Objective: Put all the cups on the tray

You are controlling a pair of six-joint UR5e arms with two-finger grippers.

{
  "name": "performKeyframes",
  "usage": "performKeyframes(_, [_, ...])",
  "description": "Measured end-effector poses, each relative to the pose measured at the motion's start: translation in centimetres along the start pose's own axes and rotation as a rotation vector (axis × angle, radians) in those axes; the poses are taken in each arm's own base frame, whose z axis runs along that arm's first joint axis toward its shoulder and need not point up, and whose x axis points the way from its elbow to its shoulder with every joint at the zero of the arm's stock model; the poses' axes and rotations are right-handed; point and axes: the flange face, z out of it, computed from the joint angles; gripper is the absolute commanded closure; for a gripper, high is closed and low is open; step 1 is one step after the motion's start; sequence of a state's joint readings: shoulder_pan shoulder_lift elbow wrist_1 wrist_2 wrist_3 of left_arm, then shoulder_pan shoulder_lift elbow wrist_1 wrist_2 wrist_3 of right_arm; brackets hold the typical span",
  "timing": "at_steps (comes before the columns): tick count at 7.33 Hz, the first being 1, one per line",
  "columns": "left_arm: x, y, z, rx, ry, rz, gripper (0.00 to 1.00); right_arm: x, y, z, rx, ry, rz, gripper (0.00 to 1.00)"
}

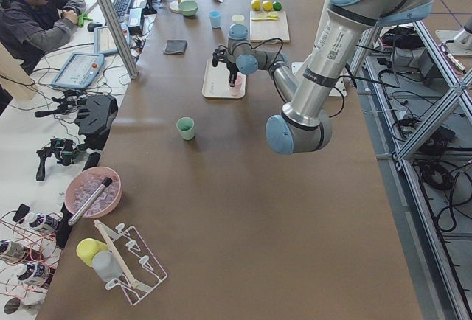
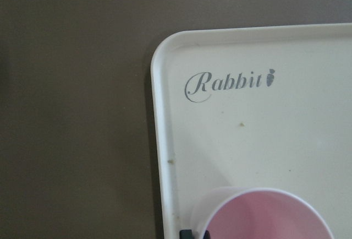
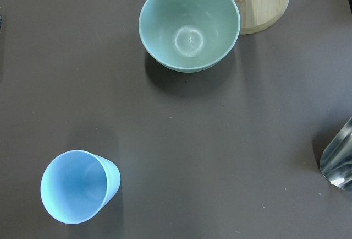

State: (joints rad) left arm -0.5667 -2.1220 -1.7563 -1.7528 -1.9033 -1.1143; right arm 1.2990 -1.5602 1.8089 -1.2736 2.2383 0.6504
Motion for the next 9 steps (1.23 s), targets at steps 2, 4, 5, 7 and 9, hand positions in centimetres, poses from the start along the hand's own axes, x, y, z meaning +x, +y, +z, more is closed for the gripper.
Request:
performKeyframes(2, [-0.5, -1.4, -3.3, 0.035, 0.031, 0.000, 0.03, -2.0, -1.3, 0.6, -0.002, -0.010, -0.024, 0.02])
performKeyframes(4, [-5.7, -5.6, -7.1, 0.030, 0.038, 0.025, 0.02, -4.0, -3.4, 2.8, -0.025, -0.010, -0.038, 0.11])
performKeyframes(5, [-8.5, -6.9, -8.3, 0.028, 0.029, 0.054, 0.03, -4.6, -4.0, 4.4, -0.040, -0.002, -0.044, 0.13])
performKeyframes(7, [-11.1, -7.9, -9.1, 0.031, 0.016, 0.078, 0.02, -6.5, -3.8, 7.2, -0.056, 0.036, -0.059, 0.14])
performKeyframes(9, [-11.5, -8.0, -9.2, 0.033, 0.014, 0.082, 0.02, -8.7, -2.8, 9.6, -0.069, 0.065, -0.077, 0.22])
